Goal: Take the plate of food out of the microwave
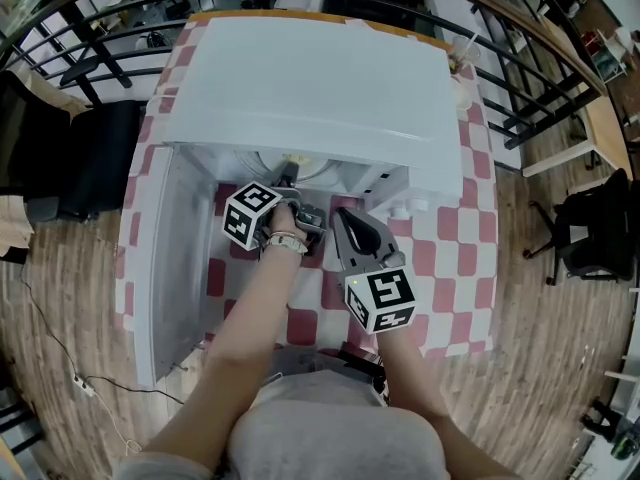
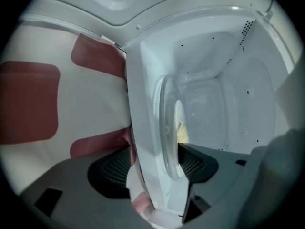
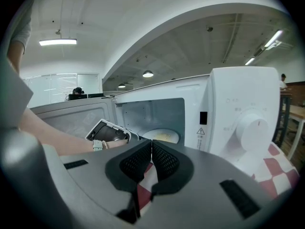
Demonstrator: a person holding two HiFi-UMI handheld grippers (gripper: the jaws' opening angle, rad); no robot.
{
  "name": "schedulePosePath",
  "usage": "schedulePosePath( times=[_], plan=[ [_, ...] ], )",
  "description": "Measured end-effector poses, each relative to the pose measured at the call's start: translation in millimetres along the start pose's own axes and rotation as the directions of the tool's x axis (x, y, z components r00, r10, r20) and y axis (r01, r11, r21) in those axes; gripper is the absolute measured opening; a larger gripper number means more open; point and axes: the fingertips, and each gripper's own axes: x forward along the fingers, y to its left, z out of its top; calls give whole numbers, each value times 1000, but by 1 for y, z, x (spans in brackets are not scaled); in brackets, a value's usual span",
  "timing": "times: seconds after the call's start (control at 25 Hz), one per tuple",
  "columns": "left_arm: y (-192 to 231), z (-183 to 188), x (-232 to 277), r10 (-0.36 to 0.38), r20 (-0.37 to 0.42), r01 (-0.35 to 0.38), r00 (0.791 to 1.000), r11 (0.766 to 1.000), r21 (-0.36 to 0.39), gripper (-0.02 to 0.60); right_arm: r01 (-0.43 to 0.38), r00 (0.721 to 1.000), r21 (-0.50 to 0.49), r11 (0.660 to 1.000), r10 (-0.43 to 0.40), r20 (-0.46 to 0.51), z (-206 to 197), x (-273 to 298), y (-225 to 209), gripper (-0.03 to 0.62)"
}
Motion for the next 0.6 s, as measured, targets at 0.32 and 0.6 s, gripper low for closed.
schedulePosePath(
  times=[0.32, 0.6],
  plan=[
    [5, 3, -9, 26, -2, -26, 1000, 1000, -13, 301, 13, 1000, 9, 1000, -13, -7, -4, -6, 0, 26],
    [10, 2, -16, 35, -10, -35, 999, 999, -5, 301, 2, 1000, -1, 1000, -2, 3, 0, -9, 8, 26]
  ],
)
